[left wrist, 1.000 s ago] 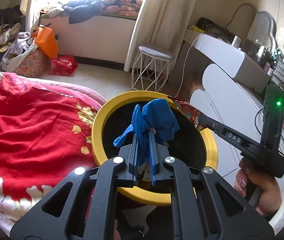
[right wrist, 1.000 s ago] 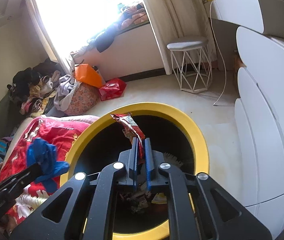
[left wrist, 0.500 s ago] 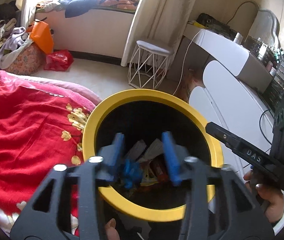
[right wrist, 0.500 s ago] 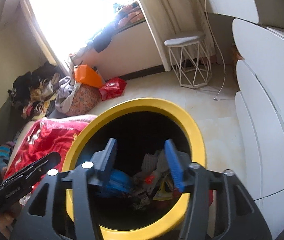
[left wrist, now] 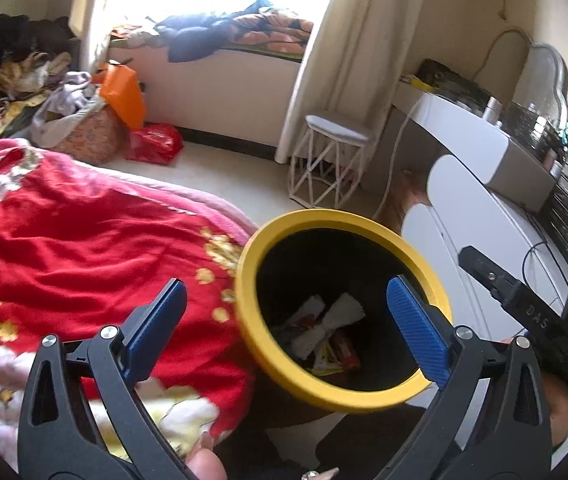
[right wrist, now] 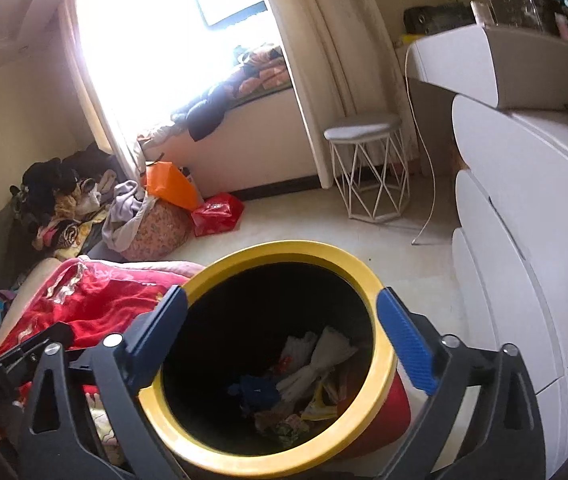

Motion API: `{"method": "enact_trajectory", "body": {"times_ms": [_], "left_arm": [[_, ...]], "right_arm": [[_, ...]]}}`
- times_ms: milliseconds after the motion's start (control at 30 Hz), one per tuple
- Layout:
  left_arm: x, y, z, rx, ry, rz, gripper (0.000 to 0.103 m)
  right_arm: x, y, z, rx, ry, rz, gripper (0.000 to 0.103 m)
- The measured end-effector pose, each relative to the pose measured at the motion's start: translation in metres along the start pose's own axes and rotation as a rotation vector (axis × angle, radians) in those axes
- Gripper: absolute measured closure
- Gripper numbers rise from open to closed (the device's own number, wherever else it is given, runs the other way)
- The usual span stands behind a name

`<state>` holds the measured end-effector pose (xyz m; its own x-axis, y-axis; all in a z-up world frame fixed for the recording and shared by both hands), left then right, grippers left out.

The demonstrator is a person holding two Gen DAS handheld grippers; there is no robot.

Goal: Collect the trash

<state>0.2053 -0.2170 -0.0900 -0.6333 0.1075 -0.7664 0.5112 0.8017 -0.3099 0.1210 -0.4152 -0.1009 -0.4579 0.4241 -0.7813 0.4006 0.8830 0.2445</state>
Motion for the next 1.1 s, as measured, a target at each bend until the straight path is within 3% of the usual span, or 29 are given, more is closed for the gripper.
{"method": "enact_trajectory", "body": {"times_ms": [267, 533, 933, 1100], "left_arm": [[0.008, 0.026, -0.045, -0.072, -0.051, -0.039, 0.011], [0.025, 0.047, -0.086, -0.128, -0.102, -0.064, 0.011], [0.046, 0.065, -0.157, -0.261, -0.225, -0.019, 0.011], [0.056, 0.066, -0.173, -0.279, -0.256, -0.011, 0.011]], "right_arm": [[0.006, 0.026, -0.022, -0.024, -0.026, -0.076, 0.007], [0.017, 0.053, -0.055, -0.039, -0.11, -0.134, 0.007], [0.041, 0.099, -0.129, -0.074, -0.364, -0.196, 0.006], [0.053, 0.112, -0.143, -0.092, -0.418, -0.261, 0.006]]}}
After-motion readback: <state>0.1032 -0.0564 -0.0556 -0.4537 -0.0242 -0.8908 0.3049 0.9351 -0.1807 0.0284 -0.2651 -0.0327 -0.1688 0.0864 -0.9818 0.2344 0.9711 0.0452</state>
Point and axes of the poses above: each gripper's, at about its wrist camera, not at the fingertips, and z roughly the way its jaws point, y to its left, x to its underside, the point moved 8 cm from there along z, roughly the way its jaws point, and after that the axes turned 10 degrees about x, right-handed, at the moved point
